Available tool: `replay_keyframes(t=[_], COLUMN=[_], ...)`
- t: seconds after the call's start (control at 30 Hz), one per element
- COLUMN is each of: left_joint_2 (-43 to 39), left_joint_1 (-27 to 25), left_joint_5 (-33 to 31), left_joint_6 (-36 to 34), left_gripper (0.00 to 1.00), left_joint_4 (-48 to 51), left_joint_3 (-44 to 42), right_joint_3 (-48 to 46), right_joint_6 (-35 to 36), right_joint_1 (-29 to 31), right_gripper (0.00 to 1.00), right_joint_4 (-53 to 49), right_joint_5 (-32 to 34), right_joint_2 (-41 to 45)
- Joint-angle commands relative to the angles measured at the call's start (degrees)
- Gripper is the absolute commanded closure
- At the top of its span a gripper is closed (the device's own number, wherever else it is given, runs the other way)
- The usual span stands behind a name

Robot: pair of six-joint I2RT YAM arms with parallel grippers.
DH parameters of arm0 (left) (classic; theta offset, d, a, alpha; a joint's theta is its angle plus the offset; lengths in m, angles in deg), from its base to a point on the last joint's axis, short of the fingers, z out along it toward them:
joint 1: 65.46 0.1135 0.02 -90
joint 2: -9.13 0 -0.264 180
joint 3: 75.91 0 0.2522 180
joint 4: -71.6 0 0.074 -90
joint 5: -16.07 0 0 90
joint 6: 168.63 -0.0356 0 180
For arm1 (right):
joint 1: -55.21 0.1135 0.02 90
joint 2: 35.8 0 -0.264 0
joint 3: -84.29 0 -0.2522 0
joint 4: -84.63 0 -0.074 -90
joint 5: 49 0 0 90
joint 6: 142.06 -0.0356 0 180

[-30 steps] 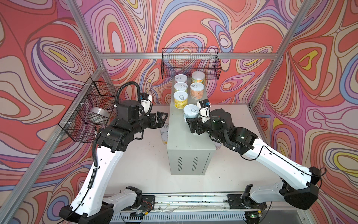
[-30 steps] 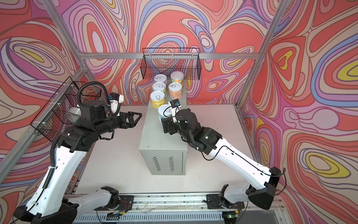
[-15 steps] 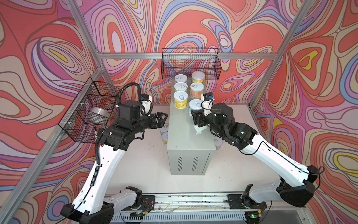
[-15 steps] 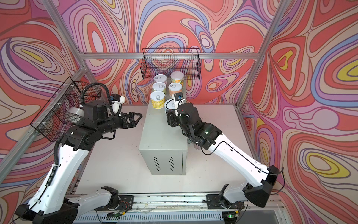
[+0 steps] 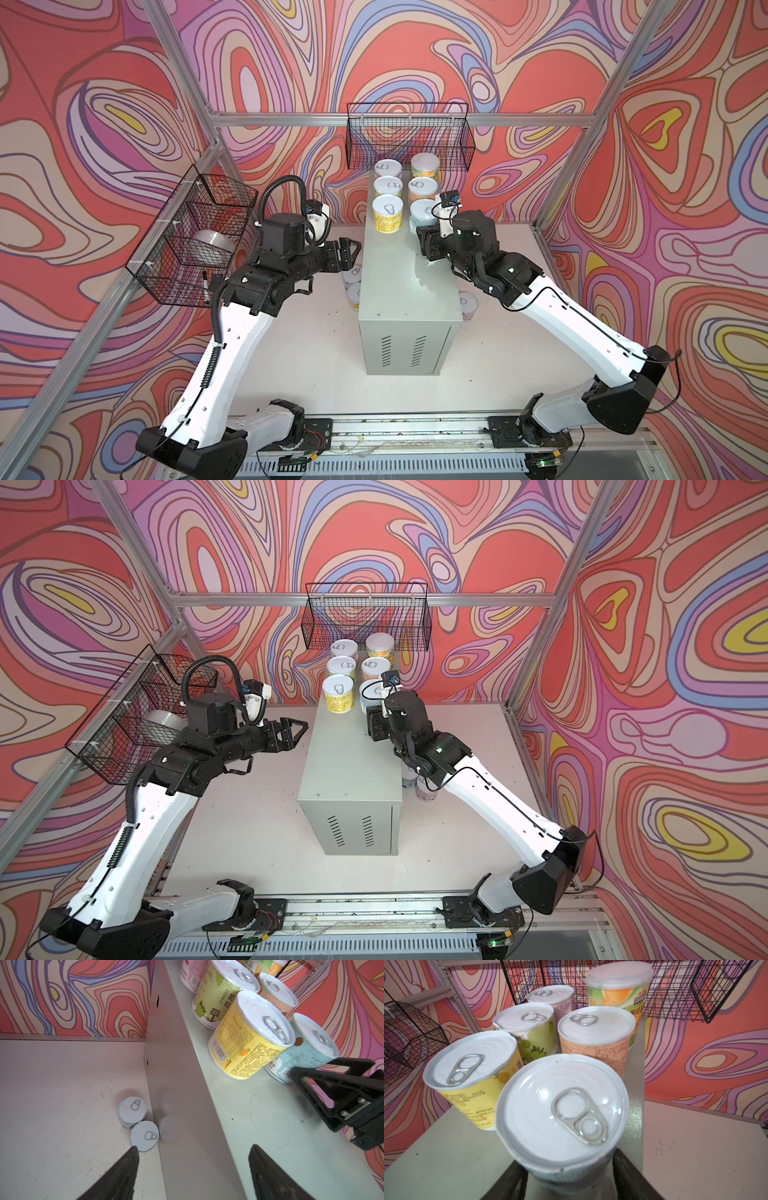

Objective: Place and organize the canned foods onto the counter
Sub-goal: 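Slide the light-blue can with the right gripper beside the orange can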

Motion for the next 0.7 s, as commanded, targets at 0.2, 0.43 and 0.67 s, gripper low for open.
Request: replay_keyframes(t=[0.2,0.43,0.67], left_joint_2=[0.2,0.2,0.7], left_joint_1=[0.9,1.2,1.7], left_joint_5=[0.4,0.8,0.9], left_joint_6=[0.2,0.6,0.8], left_gripper=[0.17,0.18,0.18], left_joint_4=[-2.5,-3.7,-4.4], left_joint_3=[-2.0,-3.9,-5.3], right_joint_3=[2.8,3.8,4.9], right_joint_6=[-0.6,-0.7,-1.3], right_joint_1=[-1.6,-2.0,-2.5], right_gripper=[0.33,0.33,0.33], right_joint_4=[2.7,2.9,3.1], right_joint_5=[-1.5,-1.8,-1.4], right_joint_2=[-2.5,-3.6,-4.4])
